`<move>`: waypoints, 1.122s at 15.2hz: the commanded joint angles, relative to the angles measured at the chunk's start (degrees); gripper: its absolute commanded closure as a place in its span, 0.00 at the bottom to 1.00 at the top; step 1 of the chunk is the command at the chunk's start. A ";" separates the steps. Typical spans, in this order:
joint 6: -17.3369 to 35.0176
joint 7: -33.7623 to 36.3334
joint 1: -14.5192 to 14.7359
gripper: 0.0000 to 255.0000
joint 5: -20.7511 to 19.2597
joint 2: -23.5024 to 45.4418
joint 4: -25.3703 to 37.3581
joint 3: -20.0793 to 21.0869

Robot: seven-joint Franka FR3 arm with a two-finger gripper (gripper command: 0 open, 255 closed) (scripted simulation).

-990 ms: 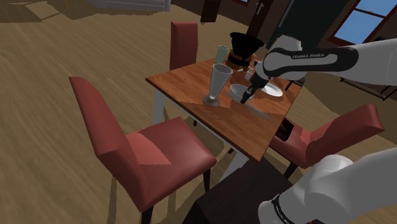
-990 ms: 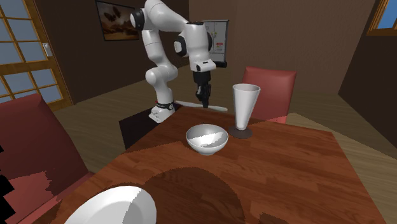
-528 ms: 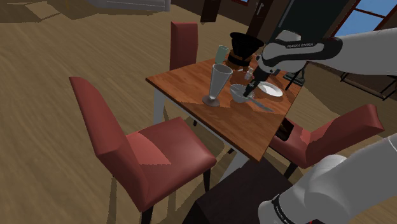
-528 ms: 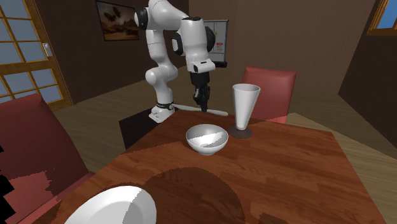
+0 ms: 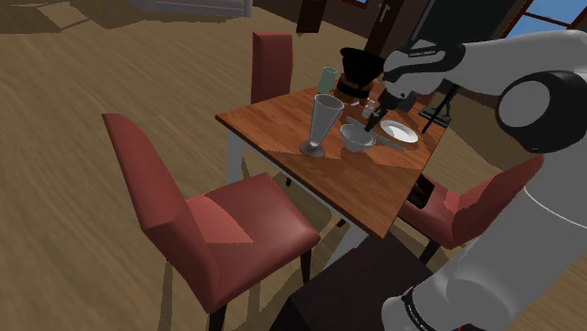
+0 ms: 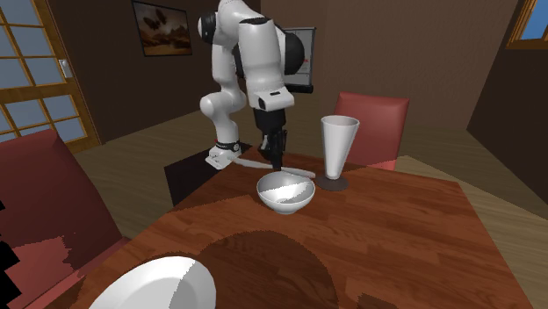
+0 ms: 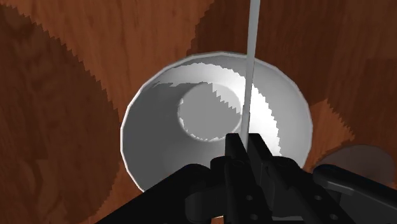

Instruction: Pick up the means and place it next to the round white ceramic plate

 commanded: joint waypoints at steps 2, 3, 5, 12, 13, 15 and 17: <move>-3.73 -4.01 -3.30 1.00 4.29 7.37 9.23 -0.35; -5.01 -5.08 -4.66 1.00 5.55 9.78 12.37 -0.26; -7.77 -6.85 -7.63 1.00 7.91 14.69 19.10 0.10; -18.50 -8.90 -19.50 1.00 14.02 32.38 46.43 2.77; -17.74 -9.08 -19.32 1.00 14.05 32.35 45.59 2.80; -16.27 -9.46 -18.99 1.00 14.18 32.38 44.03 2.84; -14.85 -9.83 -18.70 1.00 14.33 32.47 42.59 2.91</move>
